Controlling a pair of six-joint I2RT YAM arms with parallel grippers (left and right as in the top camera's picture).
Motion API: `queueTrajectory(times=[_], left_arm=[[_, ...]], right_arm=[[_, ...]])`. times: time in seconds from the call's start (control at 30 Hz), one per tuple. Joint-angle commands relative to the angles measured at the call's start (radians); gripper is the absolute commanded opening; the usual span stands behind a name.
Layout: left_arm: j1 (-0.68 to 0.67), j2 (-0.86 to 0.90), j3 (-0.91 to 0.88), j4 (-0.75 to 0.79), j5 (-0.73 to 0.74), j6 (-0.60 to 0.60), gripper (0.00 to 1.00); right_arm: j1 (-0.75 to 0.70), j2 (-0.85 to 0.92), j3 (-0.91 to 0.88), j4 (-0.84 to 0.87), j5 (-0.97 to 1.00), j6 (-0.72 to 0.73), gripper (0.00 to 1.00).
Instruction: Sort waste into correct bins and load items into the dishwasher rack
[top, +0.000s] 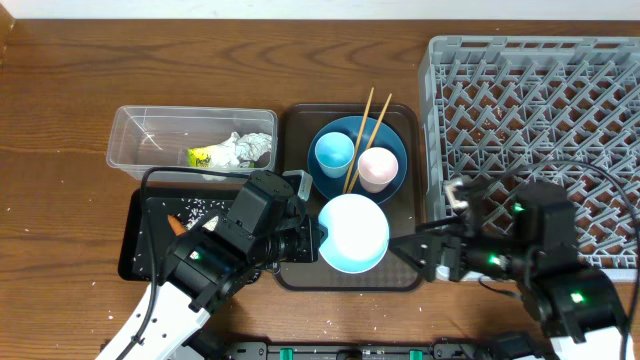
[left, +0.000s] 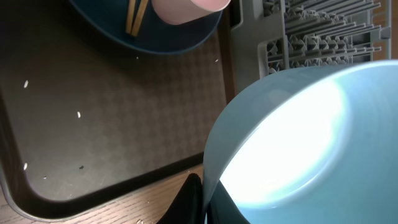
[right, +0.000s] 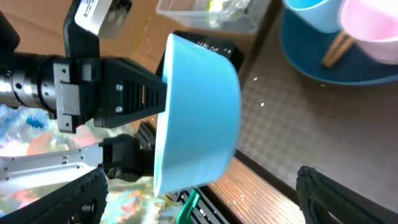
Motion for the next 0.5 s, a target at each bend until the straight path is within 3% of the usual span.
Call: queueTrajectory(times=[0.0, 0.1, 0.23, 0.47], left_arm=[[0.003, 0.0, 0.021, -0.001, 0.018, 0.014, 0.06], [0.003, 0.0, 0.021, -0.004, 0.018, 0.014, 0.06], [0.003, 0.0, 0.021, -0.014, 0.017, 0.014, 0.06], [0.003, 0.0, 0.021, -0.017, 0.017, 0.015, 0.06]], right_arm=[[0.087, 0.05, 0.003, 0.063, 0.043, 0.072, 0.91], [0.151, 0.103, 0.003, 0.118, 0.09, 0.103, 0.83], [0.195, 0.167, 0.003, 0.126, 0.154, 0.105, 0.79], [0.2, 0.198, 0.003, 0.151, 0.153, 0.104, 0.59]])
